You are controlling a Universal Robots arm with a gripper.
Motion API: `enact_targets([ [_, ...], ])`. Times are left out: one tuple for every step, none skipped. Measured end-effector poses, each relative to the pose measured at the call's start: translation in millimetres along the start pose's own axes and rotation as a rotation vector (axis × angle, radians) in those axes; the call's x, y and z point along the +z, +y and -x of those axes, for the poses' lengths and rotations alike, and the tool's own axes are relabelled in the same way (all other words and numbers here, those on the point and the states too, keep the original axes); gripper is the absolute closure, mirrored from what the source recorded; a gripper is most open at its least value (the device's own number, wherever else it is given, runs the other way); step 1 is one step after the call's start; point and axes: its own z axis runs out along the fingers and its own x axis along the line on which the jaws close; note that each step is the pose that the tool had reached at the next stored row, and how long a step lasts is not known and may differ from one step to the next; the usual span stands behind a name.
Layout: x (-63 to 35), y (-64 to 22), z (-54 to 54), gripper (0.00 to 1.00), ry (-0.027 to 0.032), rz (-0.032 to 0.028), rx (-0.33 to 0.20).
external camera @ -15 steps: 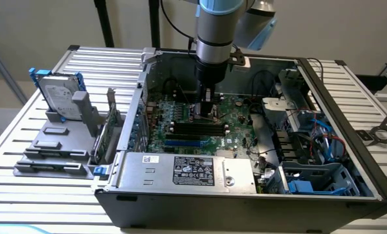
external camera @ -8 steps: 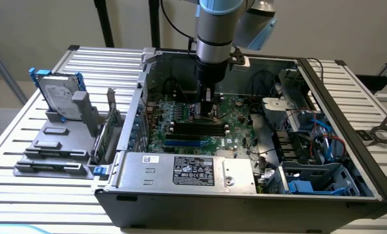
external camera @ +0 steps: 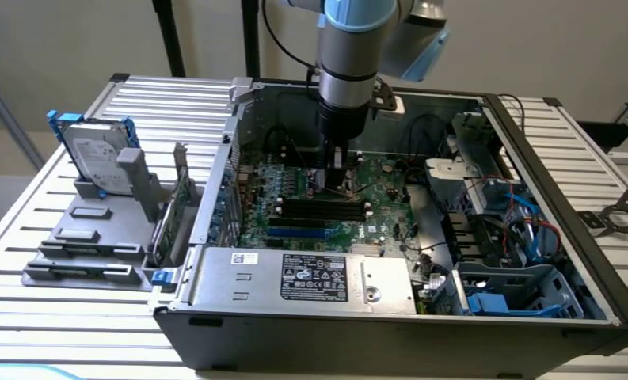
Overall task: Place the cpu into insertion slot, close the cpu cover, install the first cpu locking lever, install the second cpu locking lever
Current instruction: 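Place the cpu into insertion slot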
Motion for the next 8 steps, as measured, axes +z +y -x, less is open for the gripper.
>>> enact_targets([
  [1.1, 0.2, -0.2, 0.45, 0.0000, -0.0013, 0.000],
  [1.8, 0.3, -0.3, 0.45, 0.0000, -0.0027, 0.000],
  [2.3, 0.3, -0.5, 0.45, 0.0001, -0.0039, 0.000],
  [2.7, 0.4, -0.7, 0.45, -0.0001, -0.0053, 0.000],
  [3.2, 0.6, -0.9, 0.45, -0.0001, -0.0065, 0.000],
  [3.7, 0.9, -1.2, 0.45, -0.0003, -0.0080, 0.000],
  [4.1, 1.3, -1.5, 0.45, -0.0005, -0.0095, 0.000],
  [4.5, 1.7, -1.9, 0.45, -0.0006, -0.0110, 0.000],
])
